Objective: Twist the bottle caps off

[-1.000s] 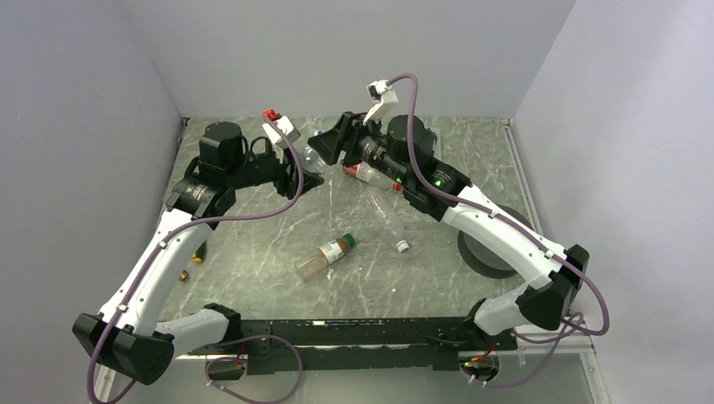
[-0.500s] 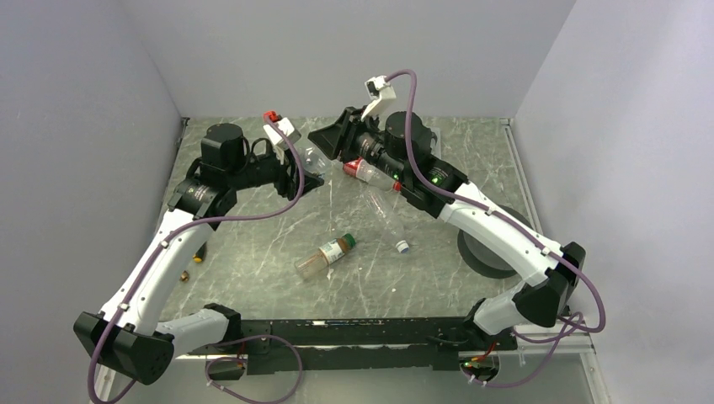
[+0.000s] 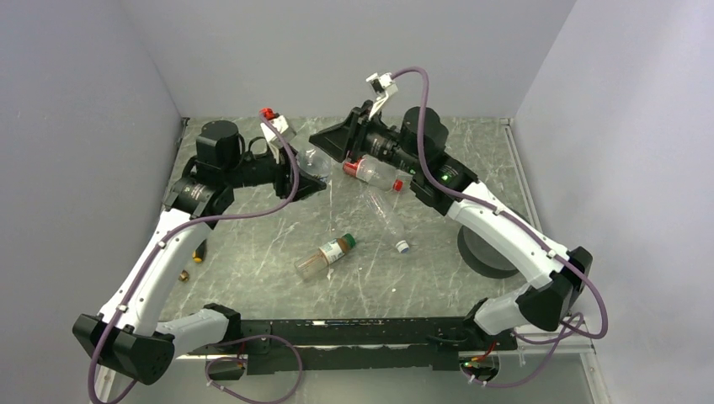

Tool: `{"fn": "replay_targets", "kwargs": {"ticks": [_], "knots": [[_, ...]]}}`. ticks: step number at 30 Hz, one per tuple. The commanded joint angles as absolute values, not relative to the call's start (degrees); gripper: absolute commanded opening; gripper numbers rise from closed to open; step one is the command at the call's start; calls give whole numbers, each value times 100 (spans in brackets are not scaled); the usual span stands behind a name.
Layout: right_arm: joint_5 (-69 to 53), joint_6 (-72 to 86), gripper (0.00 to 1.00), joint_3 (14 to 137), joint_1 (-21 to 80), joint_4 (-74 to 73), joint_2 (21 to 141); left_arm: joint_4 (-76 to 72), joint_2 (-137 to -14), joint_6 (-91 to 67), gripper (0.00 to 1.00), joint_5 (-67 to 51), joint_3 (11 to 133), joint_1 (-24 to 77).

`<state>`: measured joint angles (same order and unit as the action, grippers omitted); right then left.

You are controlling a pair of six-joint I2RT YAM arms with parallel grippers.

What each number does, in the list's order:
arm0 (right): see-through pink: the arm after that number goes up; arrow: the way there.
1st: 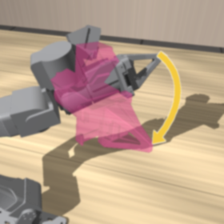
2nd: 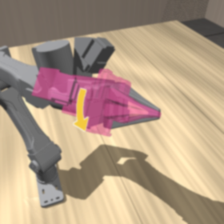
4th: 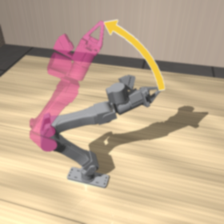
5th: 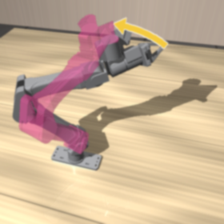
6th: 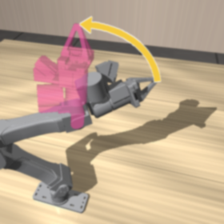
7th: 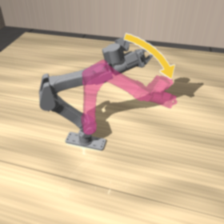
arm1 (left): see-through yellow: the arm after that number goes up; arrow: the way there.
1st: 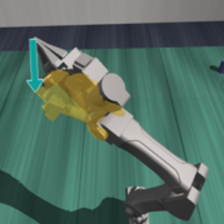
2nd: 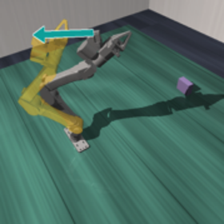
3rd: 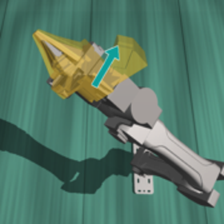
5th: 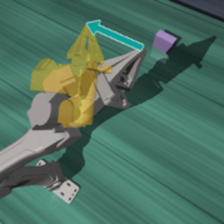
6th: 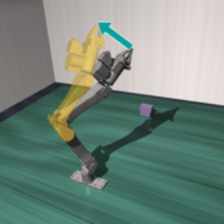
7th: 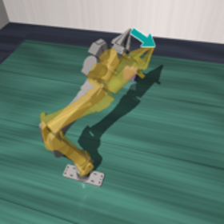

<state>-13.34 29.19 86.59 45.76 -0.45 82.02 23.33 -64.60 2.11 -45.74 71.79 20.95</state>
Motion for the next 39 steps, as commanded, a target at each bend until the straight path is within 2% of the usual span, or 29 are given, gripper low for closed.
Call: {"fn": "replay_targets", "kwargs": {"ticks": [1,6,9,10,11,13,15,17,21,27,34,36,39], "knots": [[-3363,2761,0,8469,4482,1061,7947,1957,-6340,-270,19,-6221,7524,2178],[-4222,2923,0,8306,4447,1574,7923,1757,-6369,-684,18,-6940,7540,2174],[-4107,2885,0,8277,4447,1513,7888,1804,-6396,-695,18,-6978,7583,2173],[-3894,2804,3,8312,4447,1334,7874,1897,-6407,-613,18,-6917,7611,2174],[-3631,2738,21,8330,4447,1156,7849,2016,-6402,-485,18,-6838,7631,2171],[-2904,2603,61,8399,4464,750,7780,2232,-6394,-222,17,-6605,7651,2173],[-2166,2485,77,8548,4509,288,7757,2360,-6375,25,18,-6223,7655,2173],[-1455,2446,84,8677,4594,-42,7736,2481,-6364,388,18,-5863,7636,2175],[-411,2411,86,9234,4782,-976,7930,2501,-6316,790,15,-5054,7518,2179],[-10,2562,73,9291,4980,-988,7960,2387,-6306,922,15,-4344,7418,2171],[27,2742,59,9466,5016,-939,8223,2360,-6303,927,15,-4157,7401,2177],[26,2781,52,9491,5031,-877,8287,2371,-6289,928,15,-4176,7384,2179],[26,2803,35,9509,5049,-775,8358,2375,-6268,942,15,-4175,7326,2179]]}}
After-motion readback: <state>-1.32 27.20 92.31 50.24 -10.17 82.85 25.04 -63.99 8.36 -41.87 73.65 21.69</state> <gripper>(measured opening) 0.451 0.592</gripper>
